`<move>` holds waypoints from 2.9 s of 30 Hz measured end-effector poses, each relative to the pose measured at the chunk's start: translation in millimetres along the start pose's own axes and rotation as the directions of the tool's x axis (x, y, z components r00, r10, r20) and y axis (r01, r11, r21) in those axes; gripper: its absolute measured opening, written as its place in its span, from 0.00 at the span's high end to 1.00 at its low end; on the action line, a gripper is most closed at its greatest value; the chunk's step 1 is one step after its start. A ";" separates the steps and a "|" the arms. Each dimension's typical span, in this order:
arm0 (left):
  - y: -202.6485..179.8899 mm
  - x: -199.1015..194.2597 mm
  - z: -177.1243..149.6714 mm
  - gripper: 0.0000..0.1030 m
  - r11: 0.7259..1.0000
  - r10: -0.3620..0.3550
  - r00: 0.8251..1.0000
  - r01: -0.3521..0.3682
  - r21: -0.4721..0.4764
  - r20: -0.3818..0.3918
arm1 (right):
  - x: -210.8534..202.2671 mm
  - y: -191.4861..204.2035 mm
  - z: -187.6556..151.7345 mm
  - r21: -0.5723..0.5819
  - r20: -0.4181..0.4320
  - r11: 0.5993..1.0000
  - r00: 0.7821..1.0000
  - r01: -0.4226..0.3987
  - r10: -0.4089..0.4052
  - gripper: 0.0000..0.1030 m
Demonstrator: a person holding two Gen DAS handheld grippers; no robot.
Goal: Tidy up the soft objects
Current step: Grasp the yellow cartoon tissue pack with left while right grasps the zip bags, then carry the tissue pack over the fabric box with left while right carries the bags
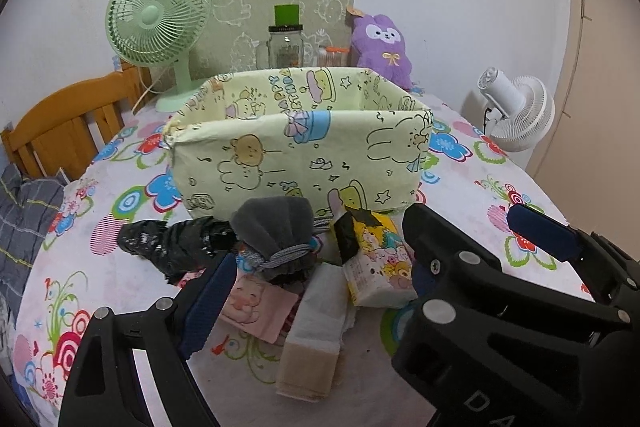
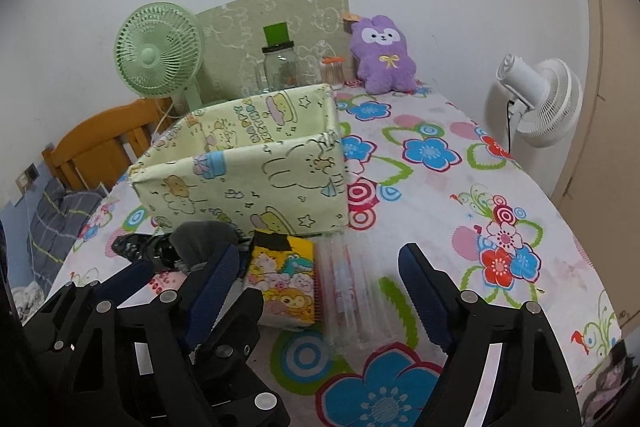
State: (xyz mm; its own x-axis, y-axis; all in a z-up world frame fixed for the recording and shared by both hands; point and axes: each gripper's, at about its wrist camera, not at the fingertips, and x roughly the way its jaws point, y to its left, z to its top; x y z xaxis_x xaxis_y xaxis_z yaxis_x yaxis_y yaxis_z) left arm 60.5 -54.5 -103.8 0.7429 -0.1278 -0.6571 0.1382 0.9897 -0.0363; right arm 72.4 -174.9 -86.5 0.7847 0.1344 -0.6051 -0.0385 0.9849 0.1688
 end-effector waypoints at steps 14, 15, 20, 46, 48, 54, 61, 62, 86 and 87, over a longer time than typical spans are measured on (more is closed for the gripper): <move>-25.8 26.4 1.7 0.16 0.999 -0.020 0.998 0.022 0.039 -0.057 | 20.5 -29.3 -1.5 0.053 -0.061 0.998 0.998 0.031 -0.028 0.29; -27.4 28.1 1.6 0.16 0.999 -0.022 0.998 0.024 0.041 -0.062 | 21.3 -30.9 -1.8 0.055 -0.063 0.998 0.998 0.033 -0.029 0.29; -35.2 38.5 -0.3 0.16 0.998 -0.031 0.995 0.035 0.049 -0.092 | 28.2 -41.0 -5.4 0.074 -0.088 0.996 0.995 0.046 -0.039 0.29; -24.3 46.4 -6.7 0.54 0.998 -0.015 0.994 0.021 0.059 -0.106 | 59.8 -34.4 -13.1 0.100 -0.191 0.995 0.981 -0.027 0.046 0.63; -23.9 45.1 -6.5 0.56 0.998 -0.018 0.994 0.025 0.059 -0.105 | 57.9 -33.7 -12.9 0.097 -0.186 0.995 0.981 -0.034 0.051 0.70; -25.0 36.5 -6.8 0.60 0.998 -0.020 0.995 0.026 0.061 -0.093 | 48.7 -33.0 -11.9 0.091 -0.169 0.995 0.985 -0.032 0.047 0.76; -26.1 20.3 -3.5 0.60 0.998 -0.021 0.998 0.024 0.058 -0.059 | 30.9 -30.0 -7.9 0.085 -0.128 0.996 0.991 -0.033 0.044 0.79; -26.1 18.5 -3.0 0.60 0.998 -0.021 0.998 0.024 0.057 -0.056 | 28.4 -29.0 -7.4 0.082 -0.122 0.996 0.992 -0.032 0.042 0.79; -8.3 -56.0 12.7 0.60 0.999 -0.038 0.995 0.035 0.027 0.088 | -52.3 8.3 11.9 0.016 0.037 1.000 0.999 -0.009 0.009 0.81; -7.1 -59.3 13.9 0.60 0.999 -0.040 0.995 0.038 0.025 0.096 | -55.2 10.3 13.3 0.013 0.043 1.000 0.999 -0.008 0.007 0.81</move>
State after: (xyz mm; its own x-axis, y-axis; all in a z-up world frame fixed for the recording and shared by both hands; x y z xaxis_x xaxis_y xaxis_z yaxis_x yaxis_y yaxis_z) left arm 24.6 -54.8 -54.0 0.7959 -0.1727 -0.5802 0.1825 0.9823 -0.0420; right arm 36.9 -173.6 -41.0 0.8102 0.1368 -0.5700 -0.0368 0.9823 0.1834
